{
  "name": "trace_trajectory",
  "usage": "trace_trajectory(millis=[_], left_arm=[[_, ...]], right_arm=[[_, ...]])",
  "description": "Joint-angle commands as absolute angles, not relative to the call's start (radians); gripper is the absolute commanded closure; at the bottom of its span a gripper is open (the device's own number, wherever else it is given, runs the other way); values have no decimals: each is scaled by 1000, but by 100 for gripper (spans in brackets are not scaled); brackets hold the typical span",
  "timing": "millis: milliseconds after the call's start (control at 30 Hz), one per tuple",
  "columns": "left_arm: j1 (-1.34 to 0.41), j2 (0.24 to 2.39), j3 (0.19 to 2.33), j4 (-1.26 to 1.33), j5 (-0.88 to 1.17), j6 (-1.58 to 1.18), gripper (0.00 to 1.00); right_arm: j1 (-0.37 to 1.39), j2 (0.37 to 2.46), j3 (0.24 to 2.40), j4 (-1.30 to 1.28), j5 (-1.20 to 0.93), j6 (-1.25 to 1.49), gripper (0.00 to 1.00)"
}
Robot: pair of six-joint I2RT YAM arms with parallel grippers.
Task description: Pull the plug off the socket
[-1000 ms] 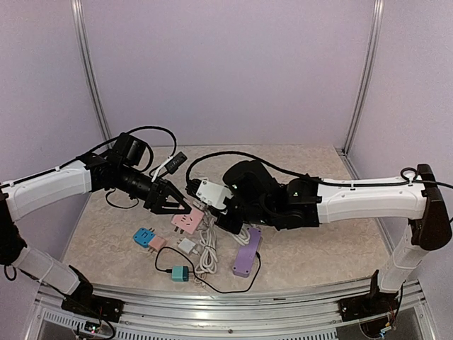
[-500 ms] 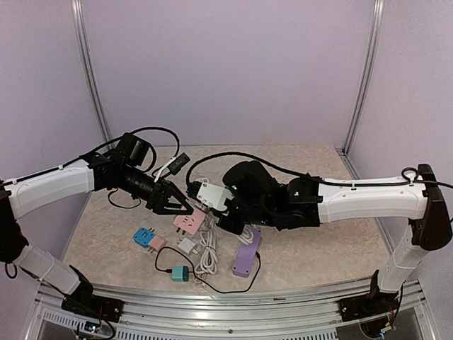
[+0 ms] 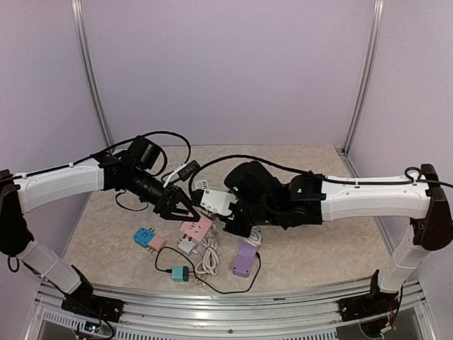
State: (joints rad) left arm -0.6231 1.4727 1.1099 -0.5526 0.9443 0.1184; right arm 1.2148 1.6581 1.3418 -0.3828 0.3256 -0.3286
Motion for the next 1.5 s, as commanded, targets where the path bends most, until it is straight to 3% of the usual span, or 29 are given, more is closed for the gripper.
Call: trace_trajectory(millis=[0, 300, 833, 1467], left_arm=[[-661, 1480, 1143, -557, 1006, 153, 100], [-626, 1461, 1132, -503, 1018, 112, 100], [-521, 1478, 1119, -437, 1023, 7, 100], [-694, 1432, 1112, -508, 891, 148, 100]], right_arm=[[1186, 1605, 1379, -271, 275, -298, 100], [1150, 1569, 1336, -228, 153, -203, 100], [1268, 1592, 1343, -247, 364, -242, 100], [1044, 1463, 1262, -124, -110, -54, 100]])
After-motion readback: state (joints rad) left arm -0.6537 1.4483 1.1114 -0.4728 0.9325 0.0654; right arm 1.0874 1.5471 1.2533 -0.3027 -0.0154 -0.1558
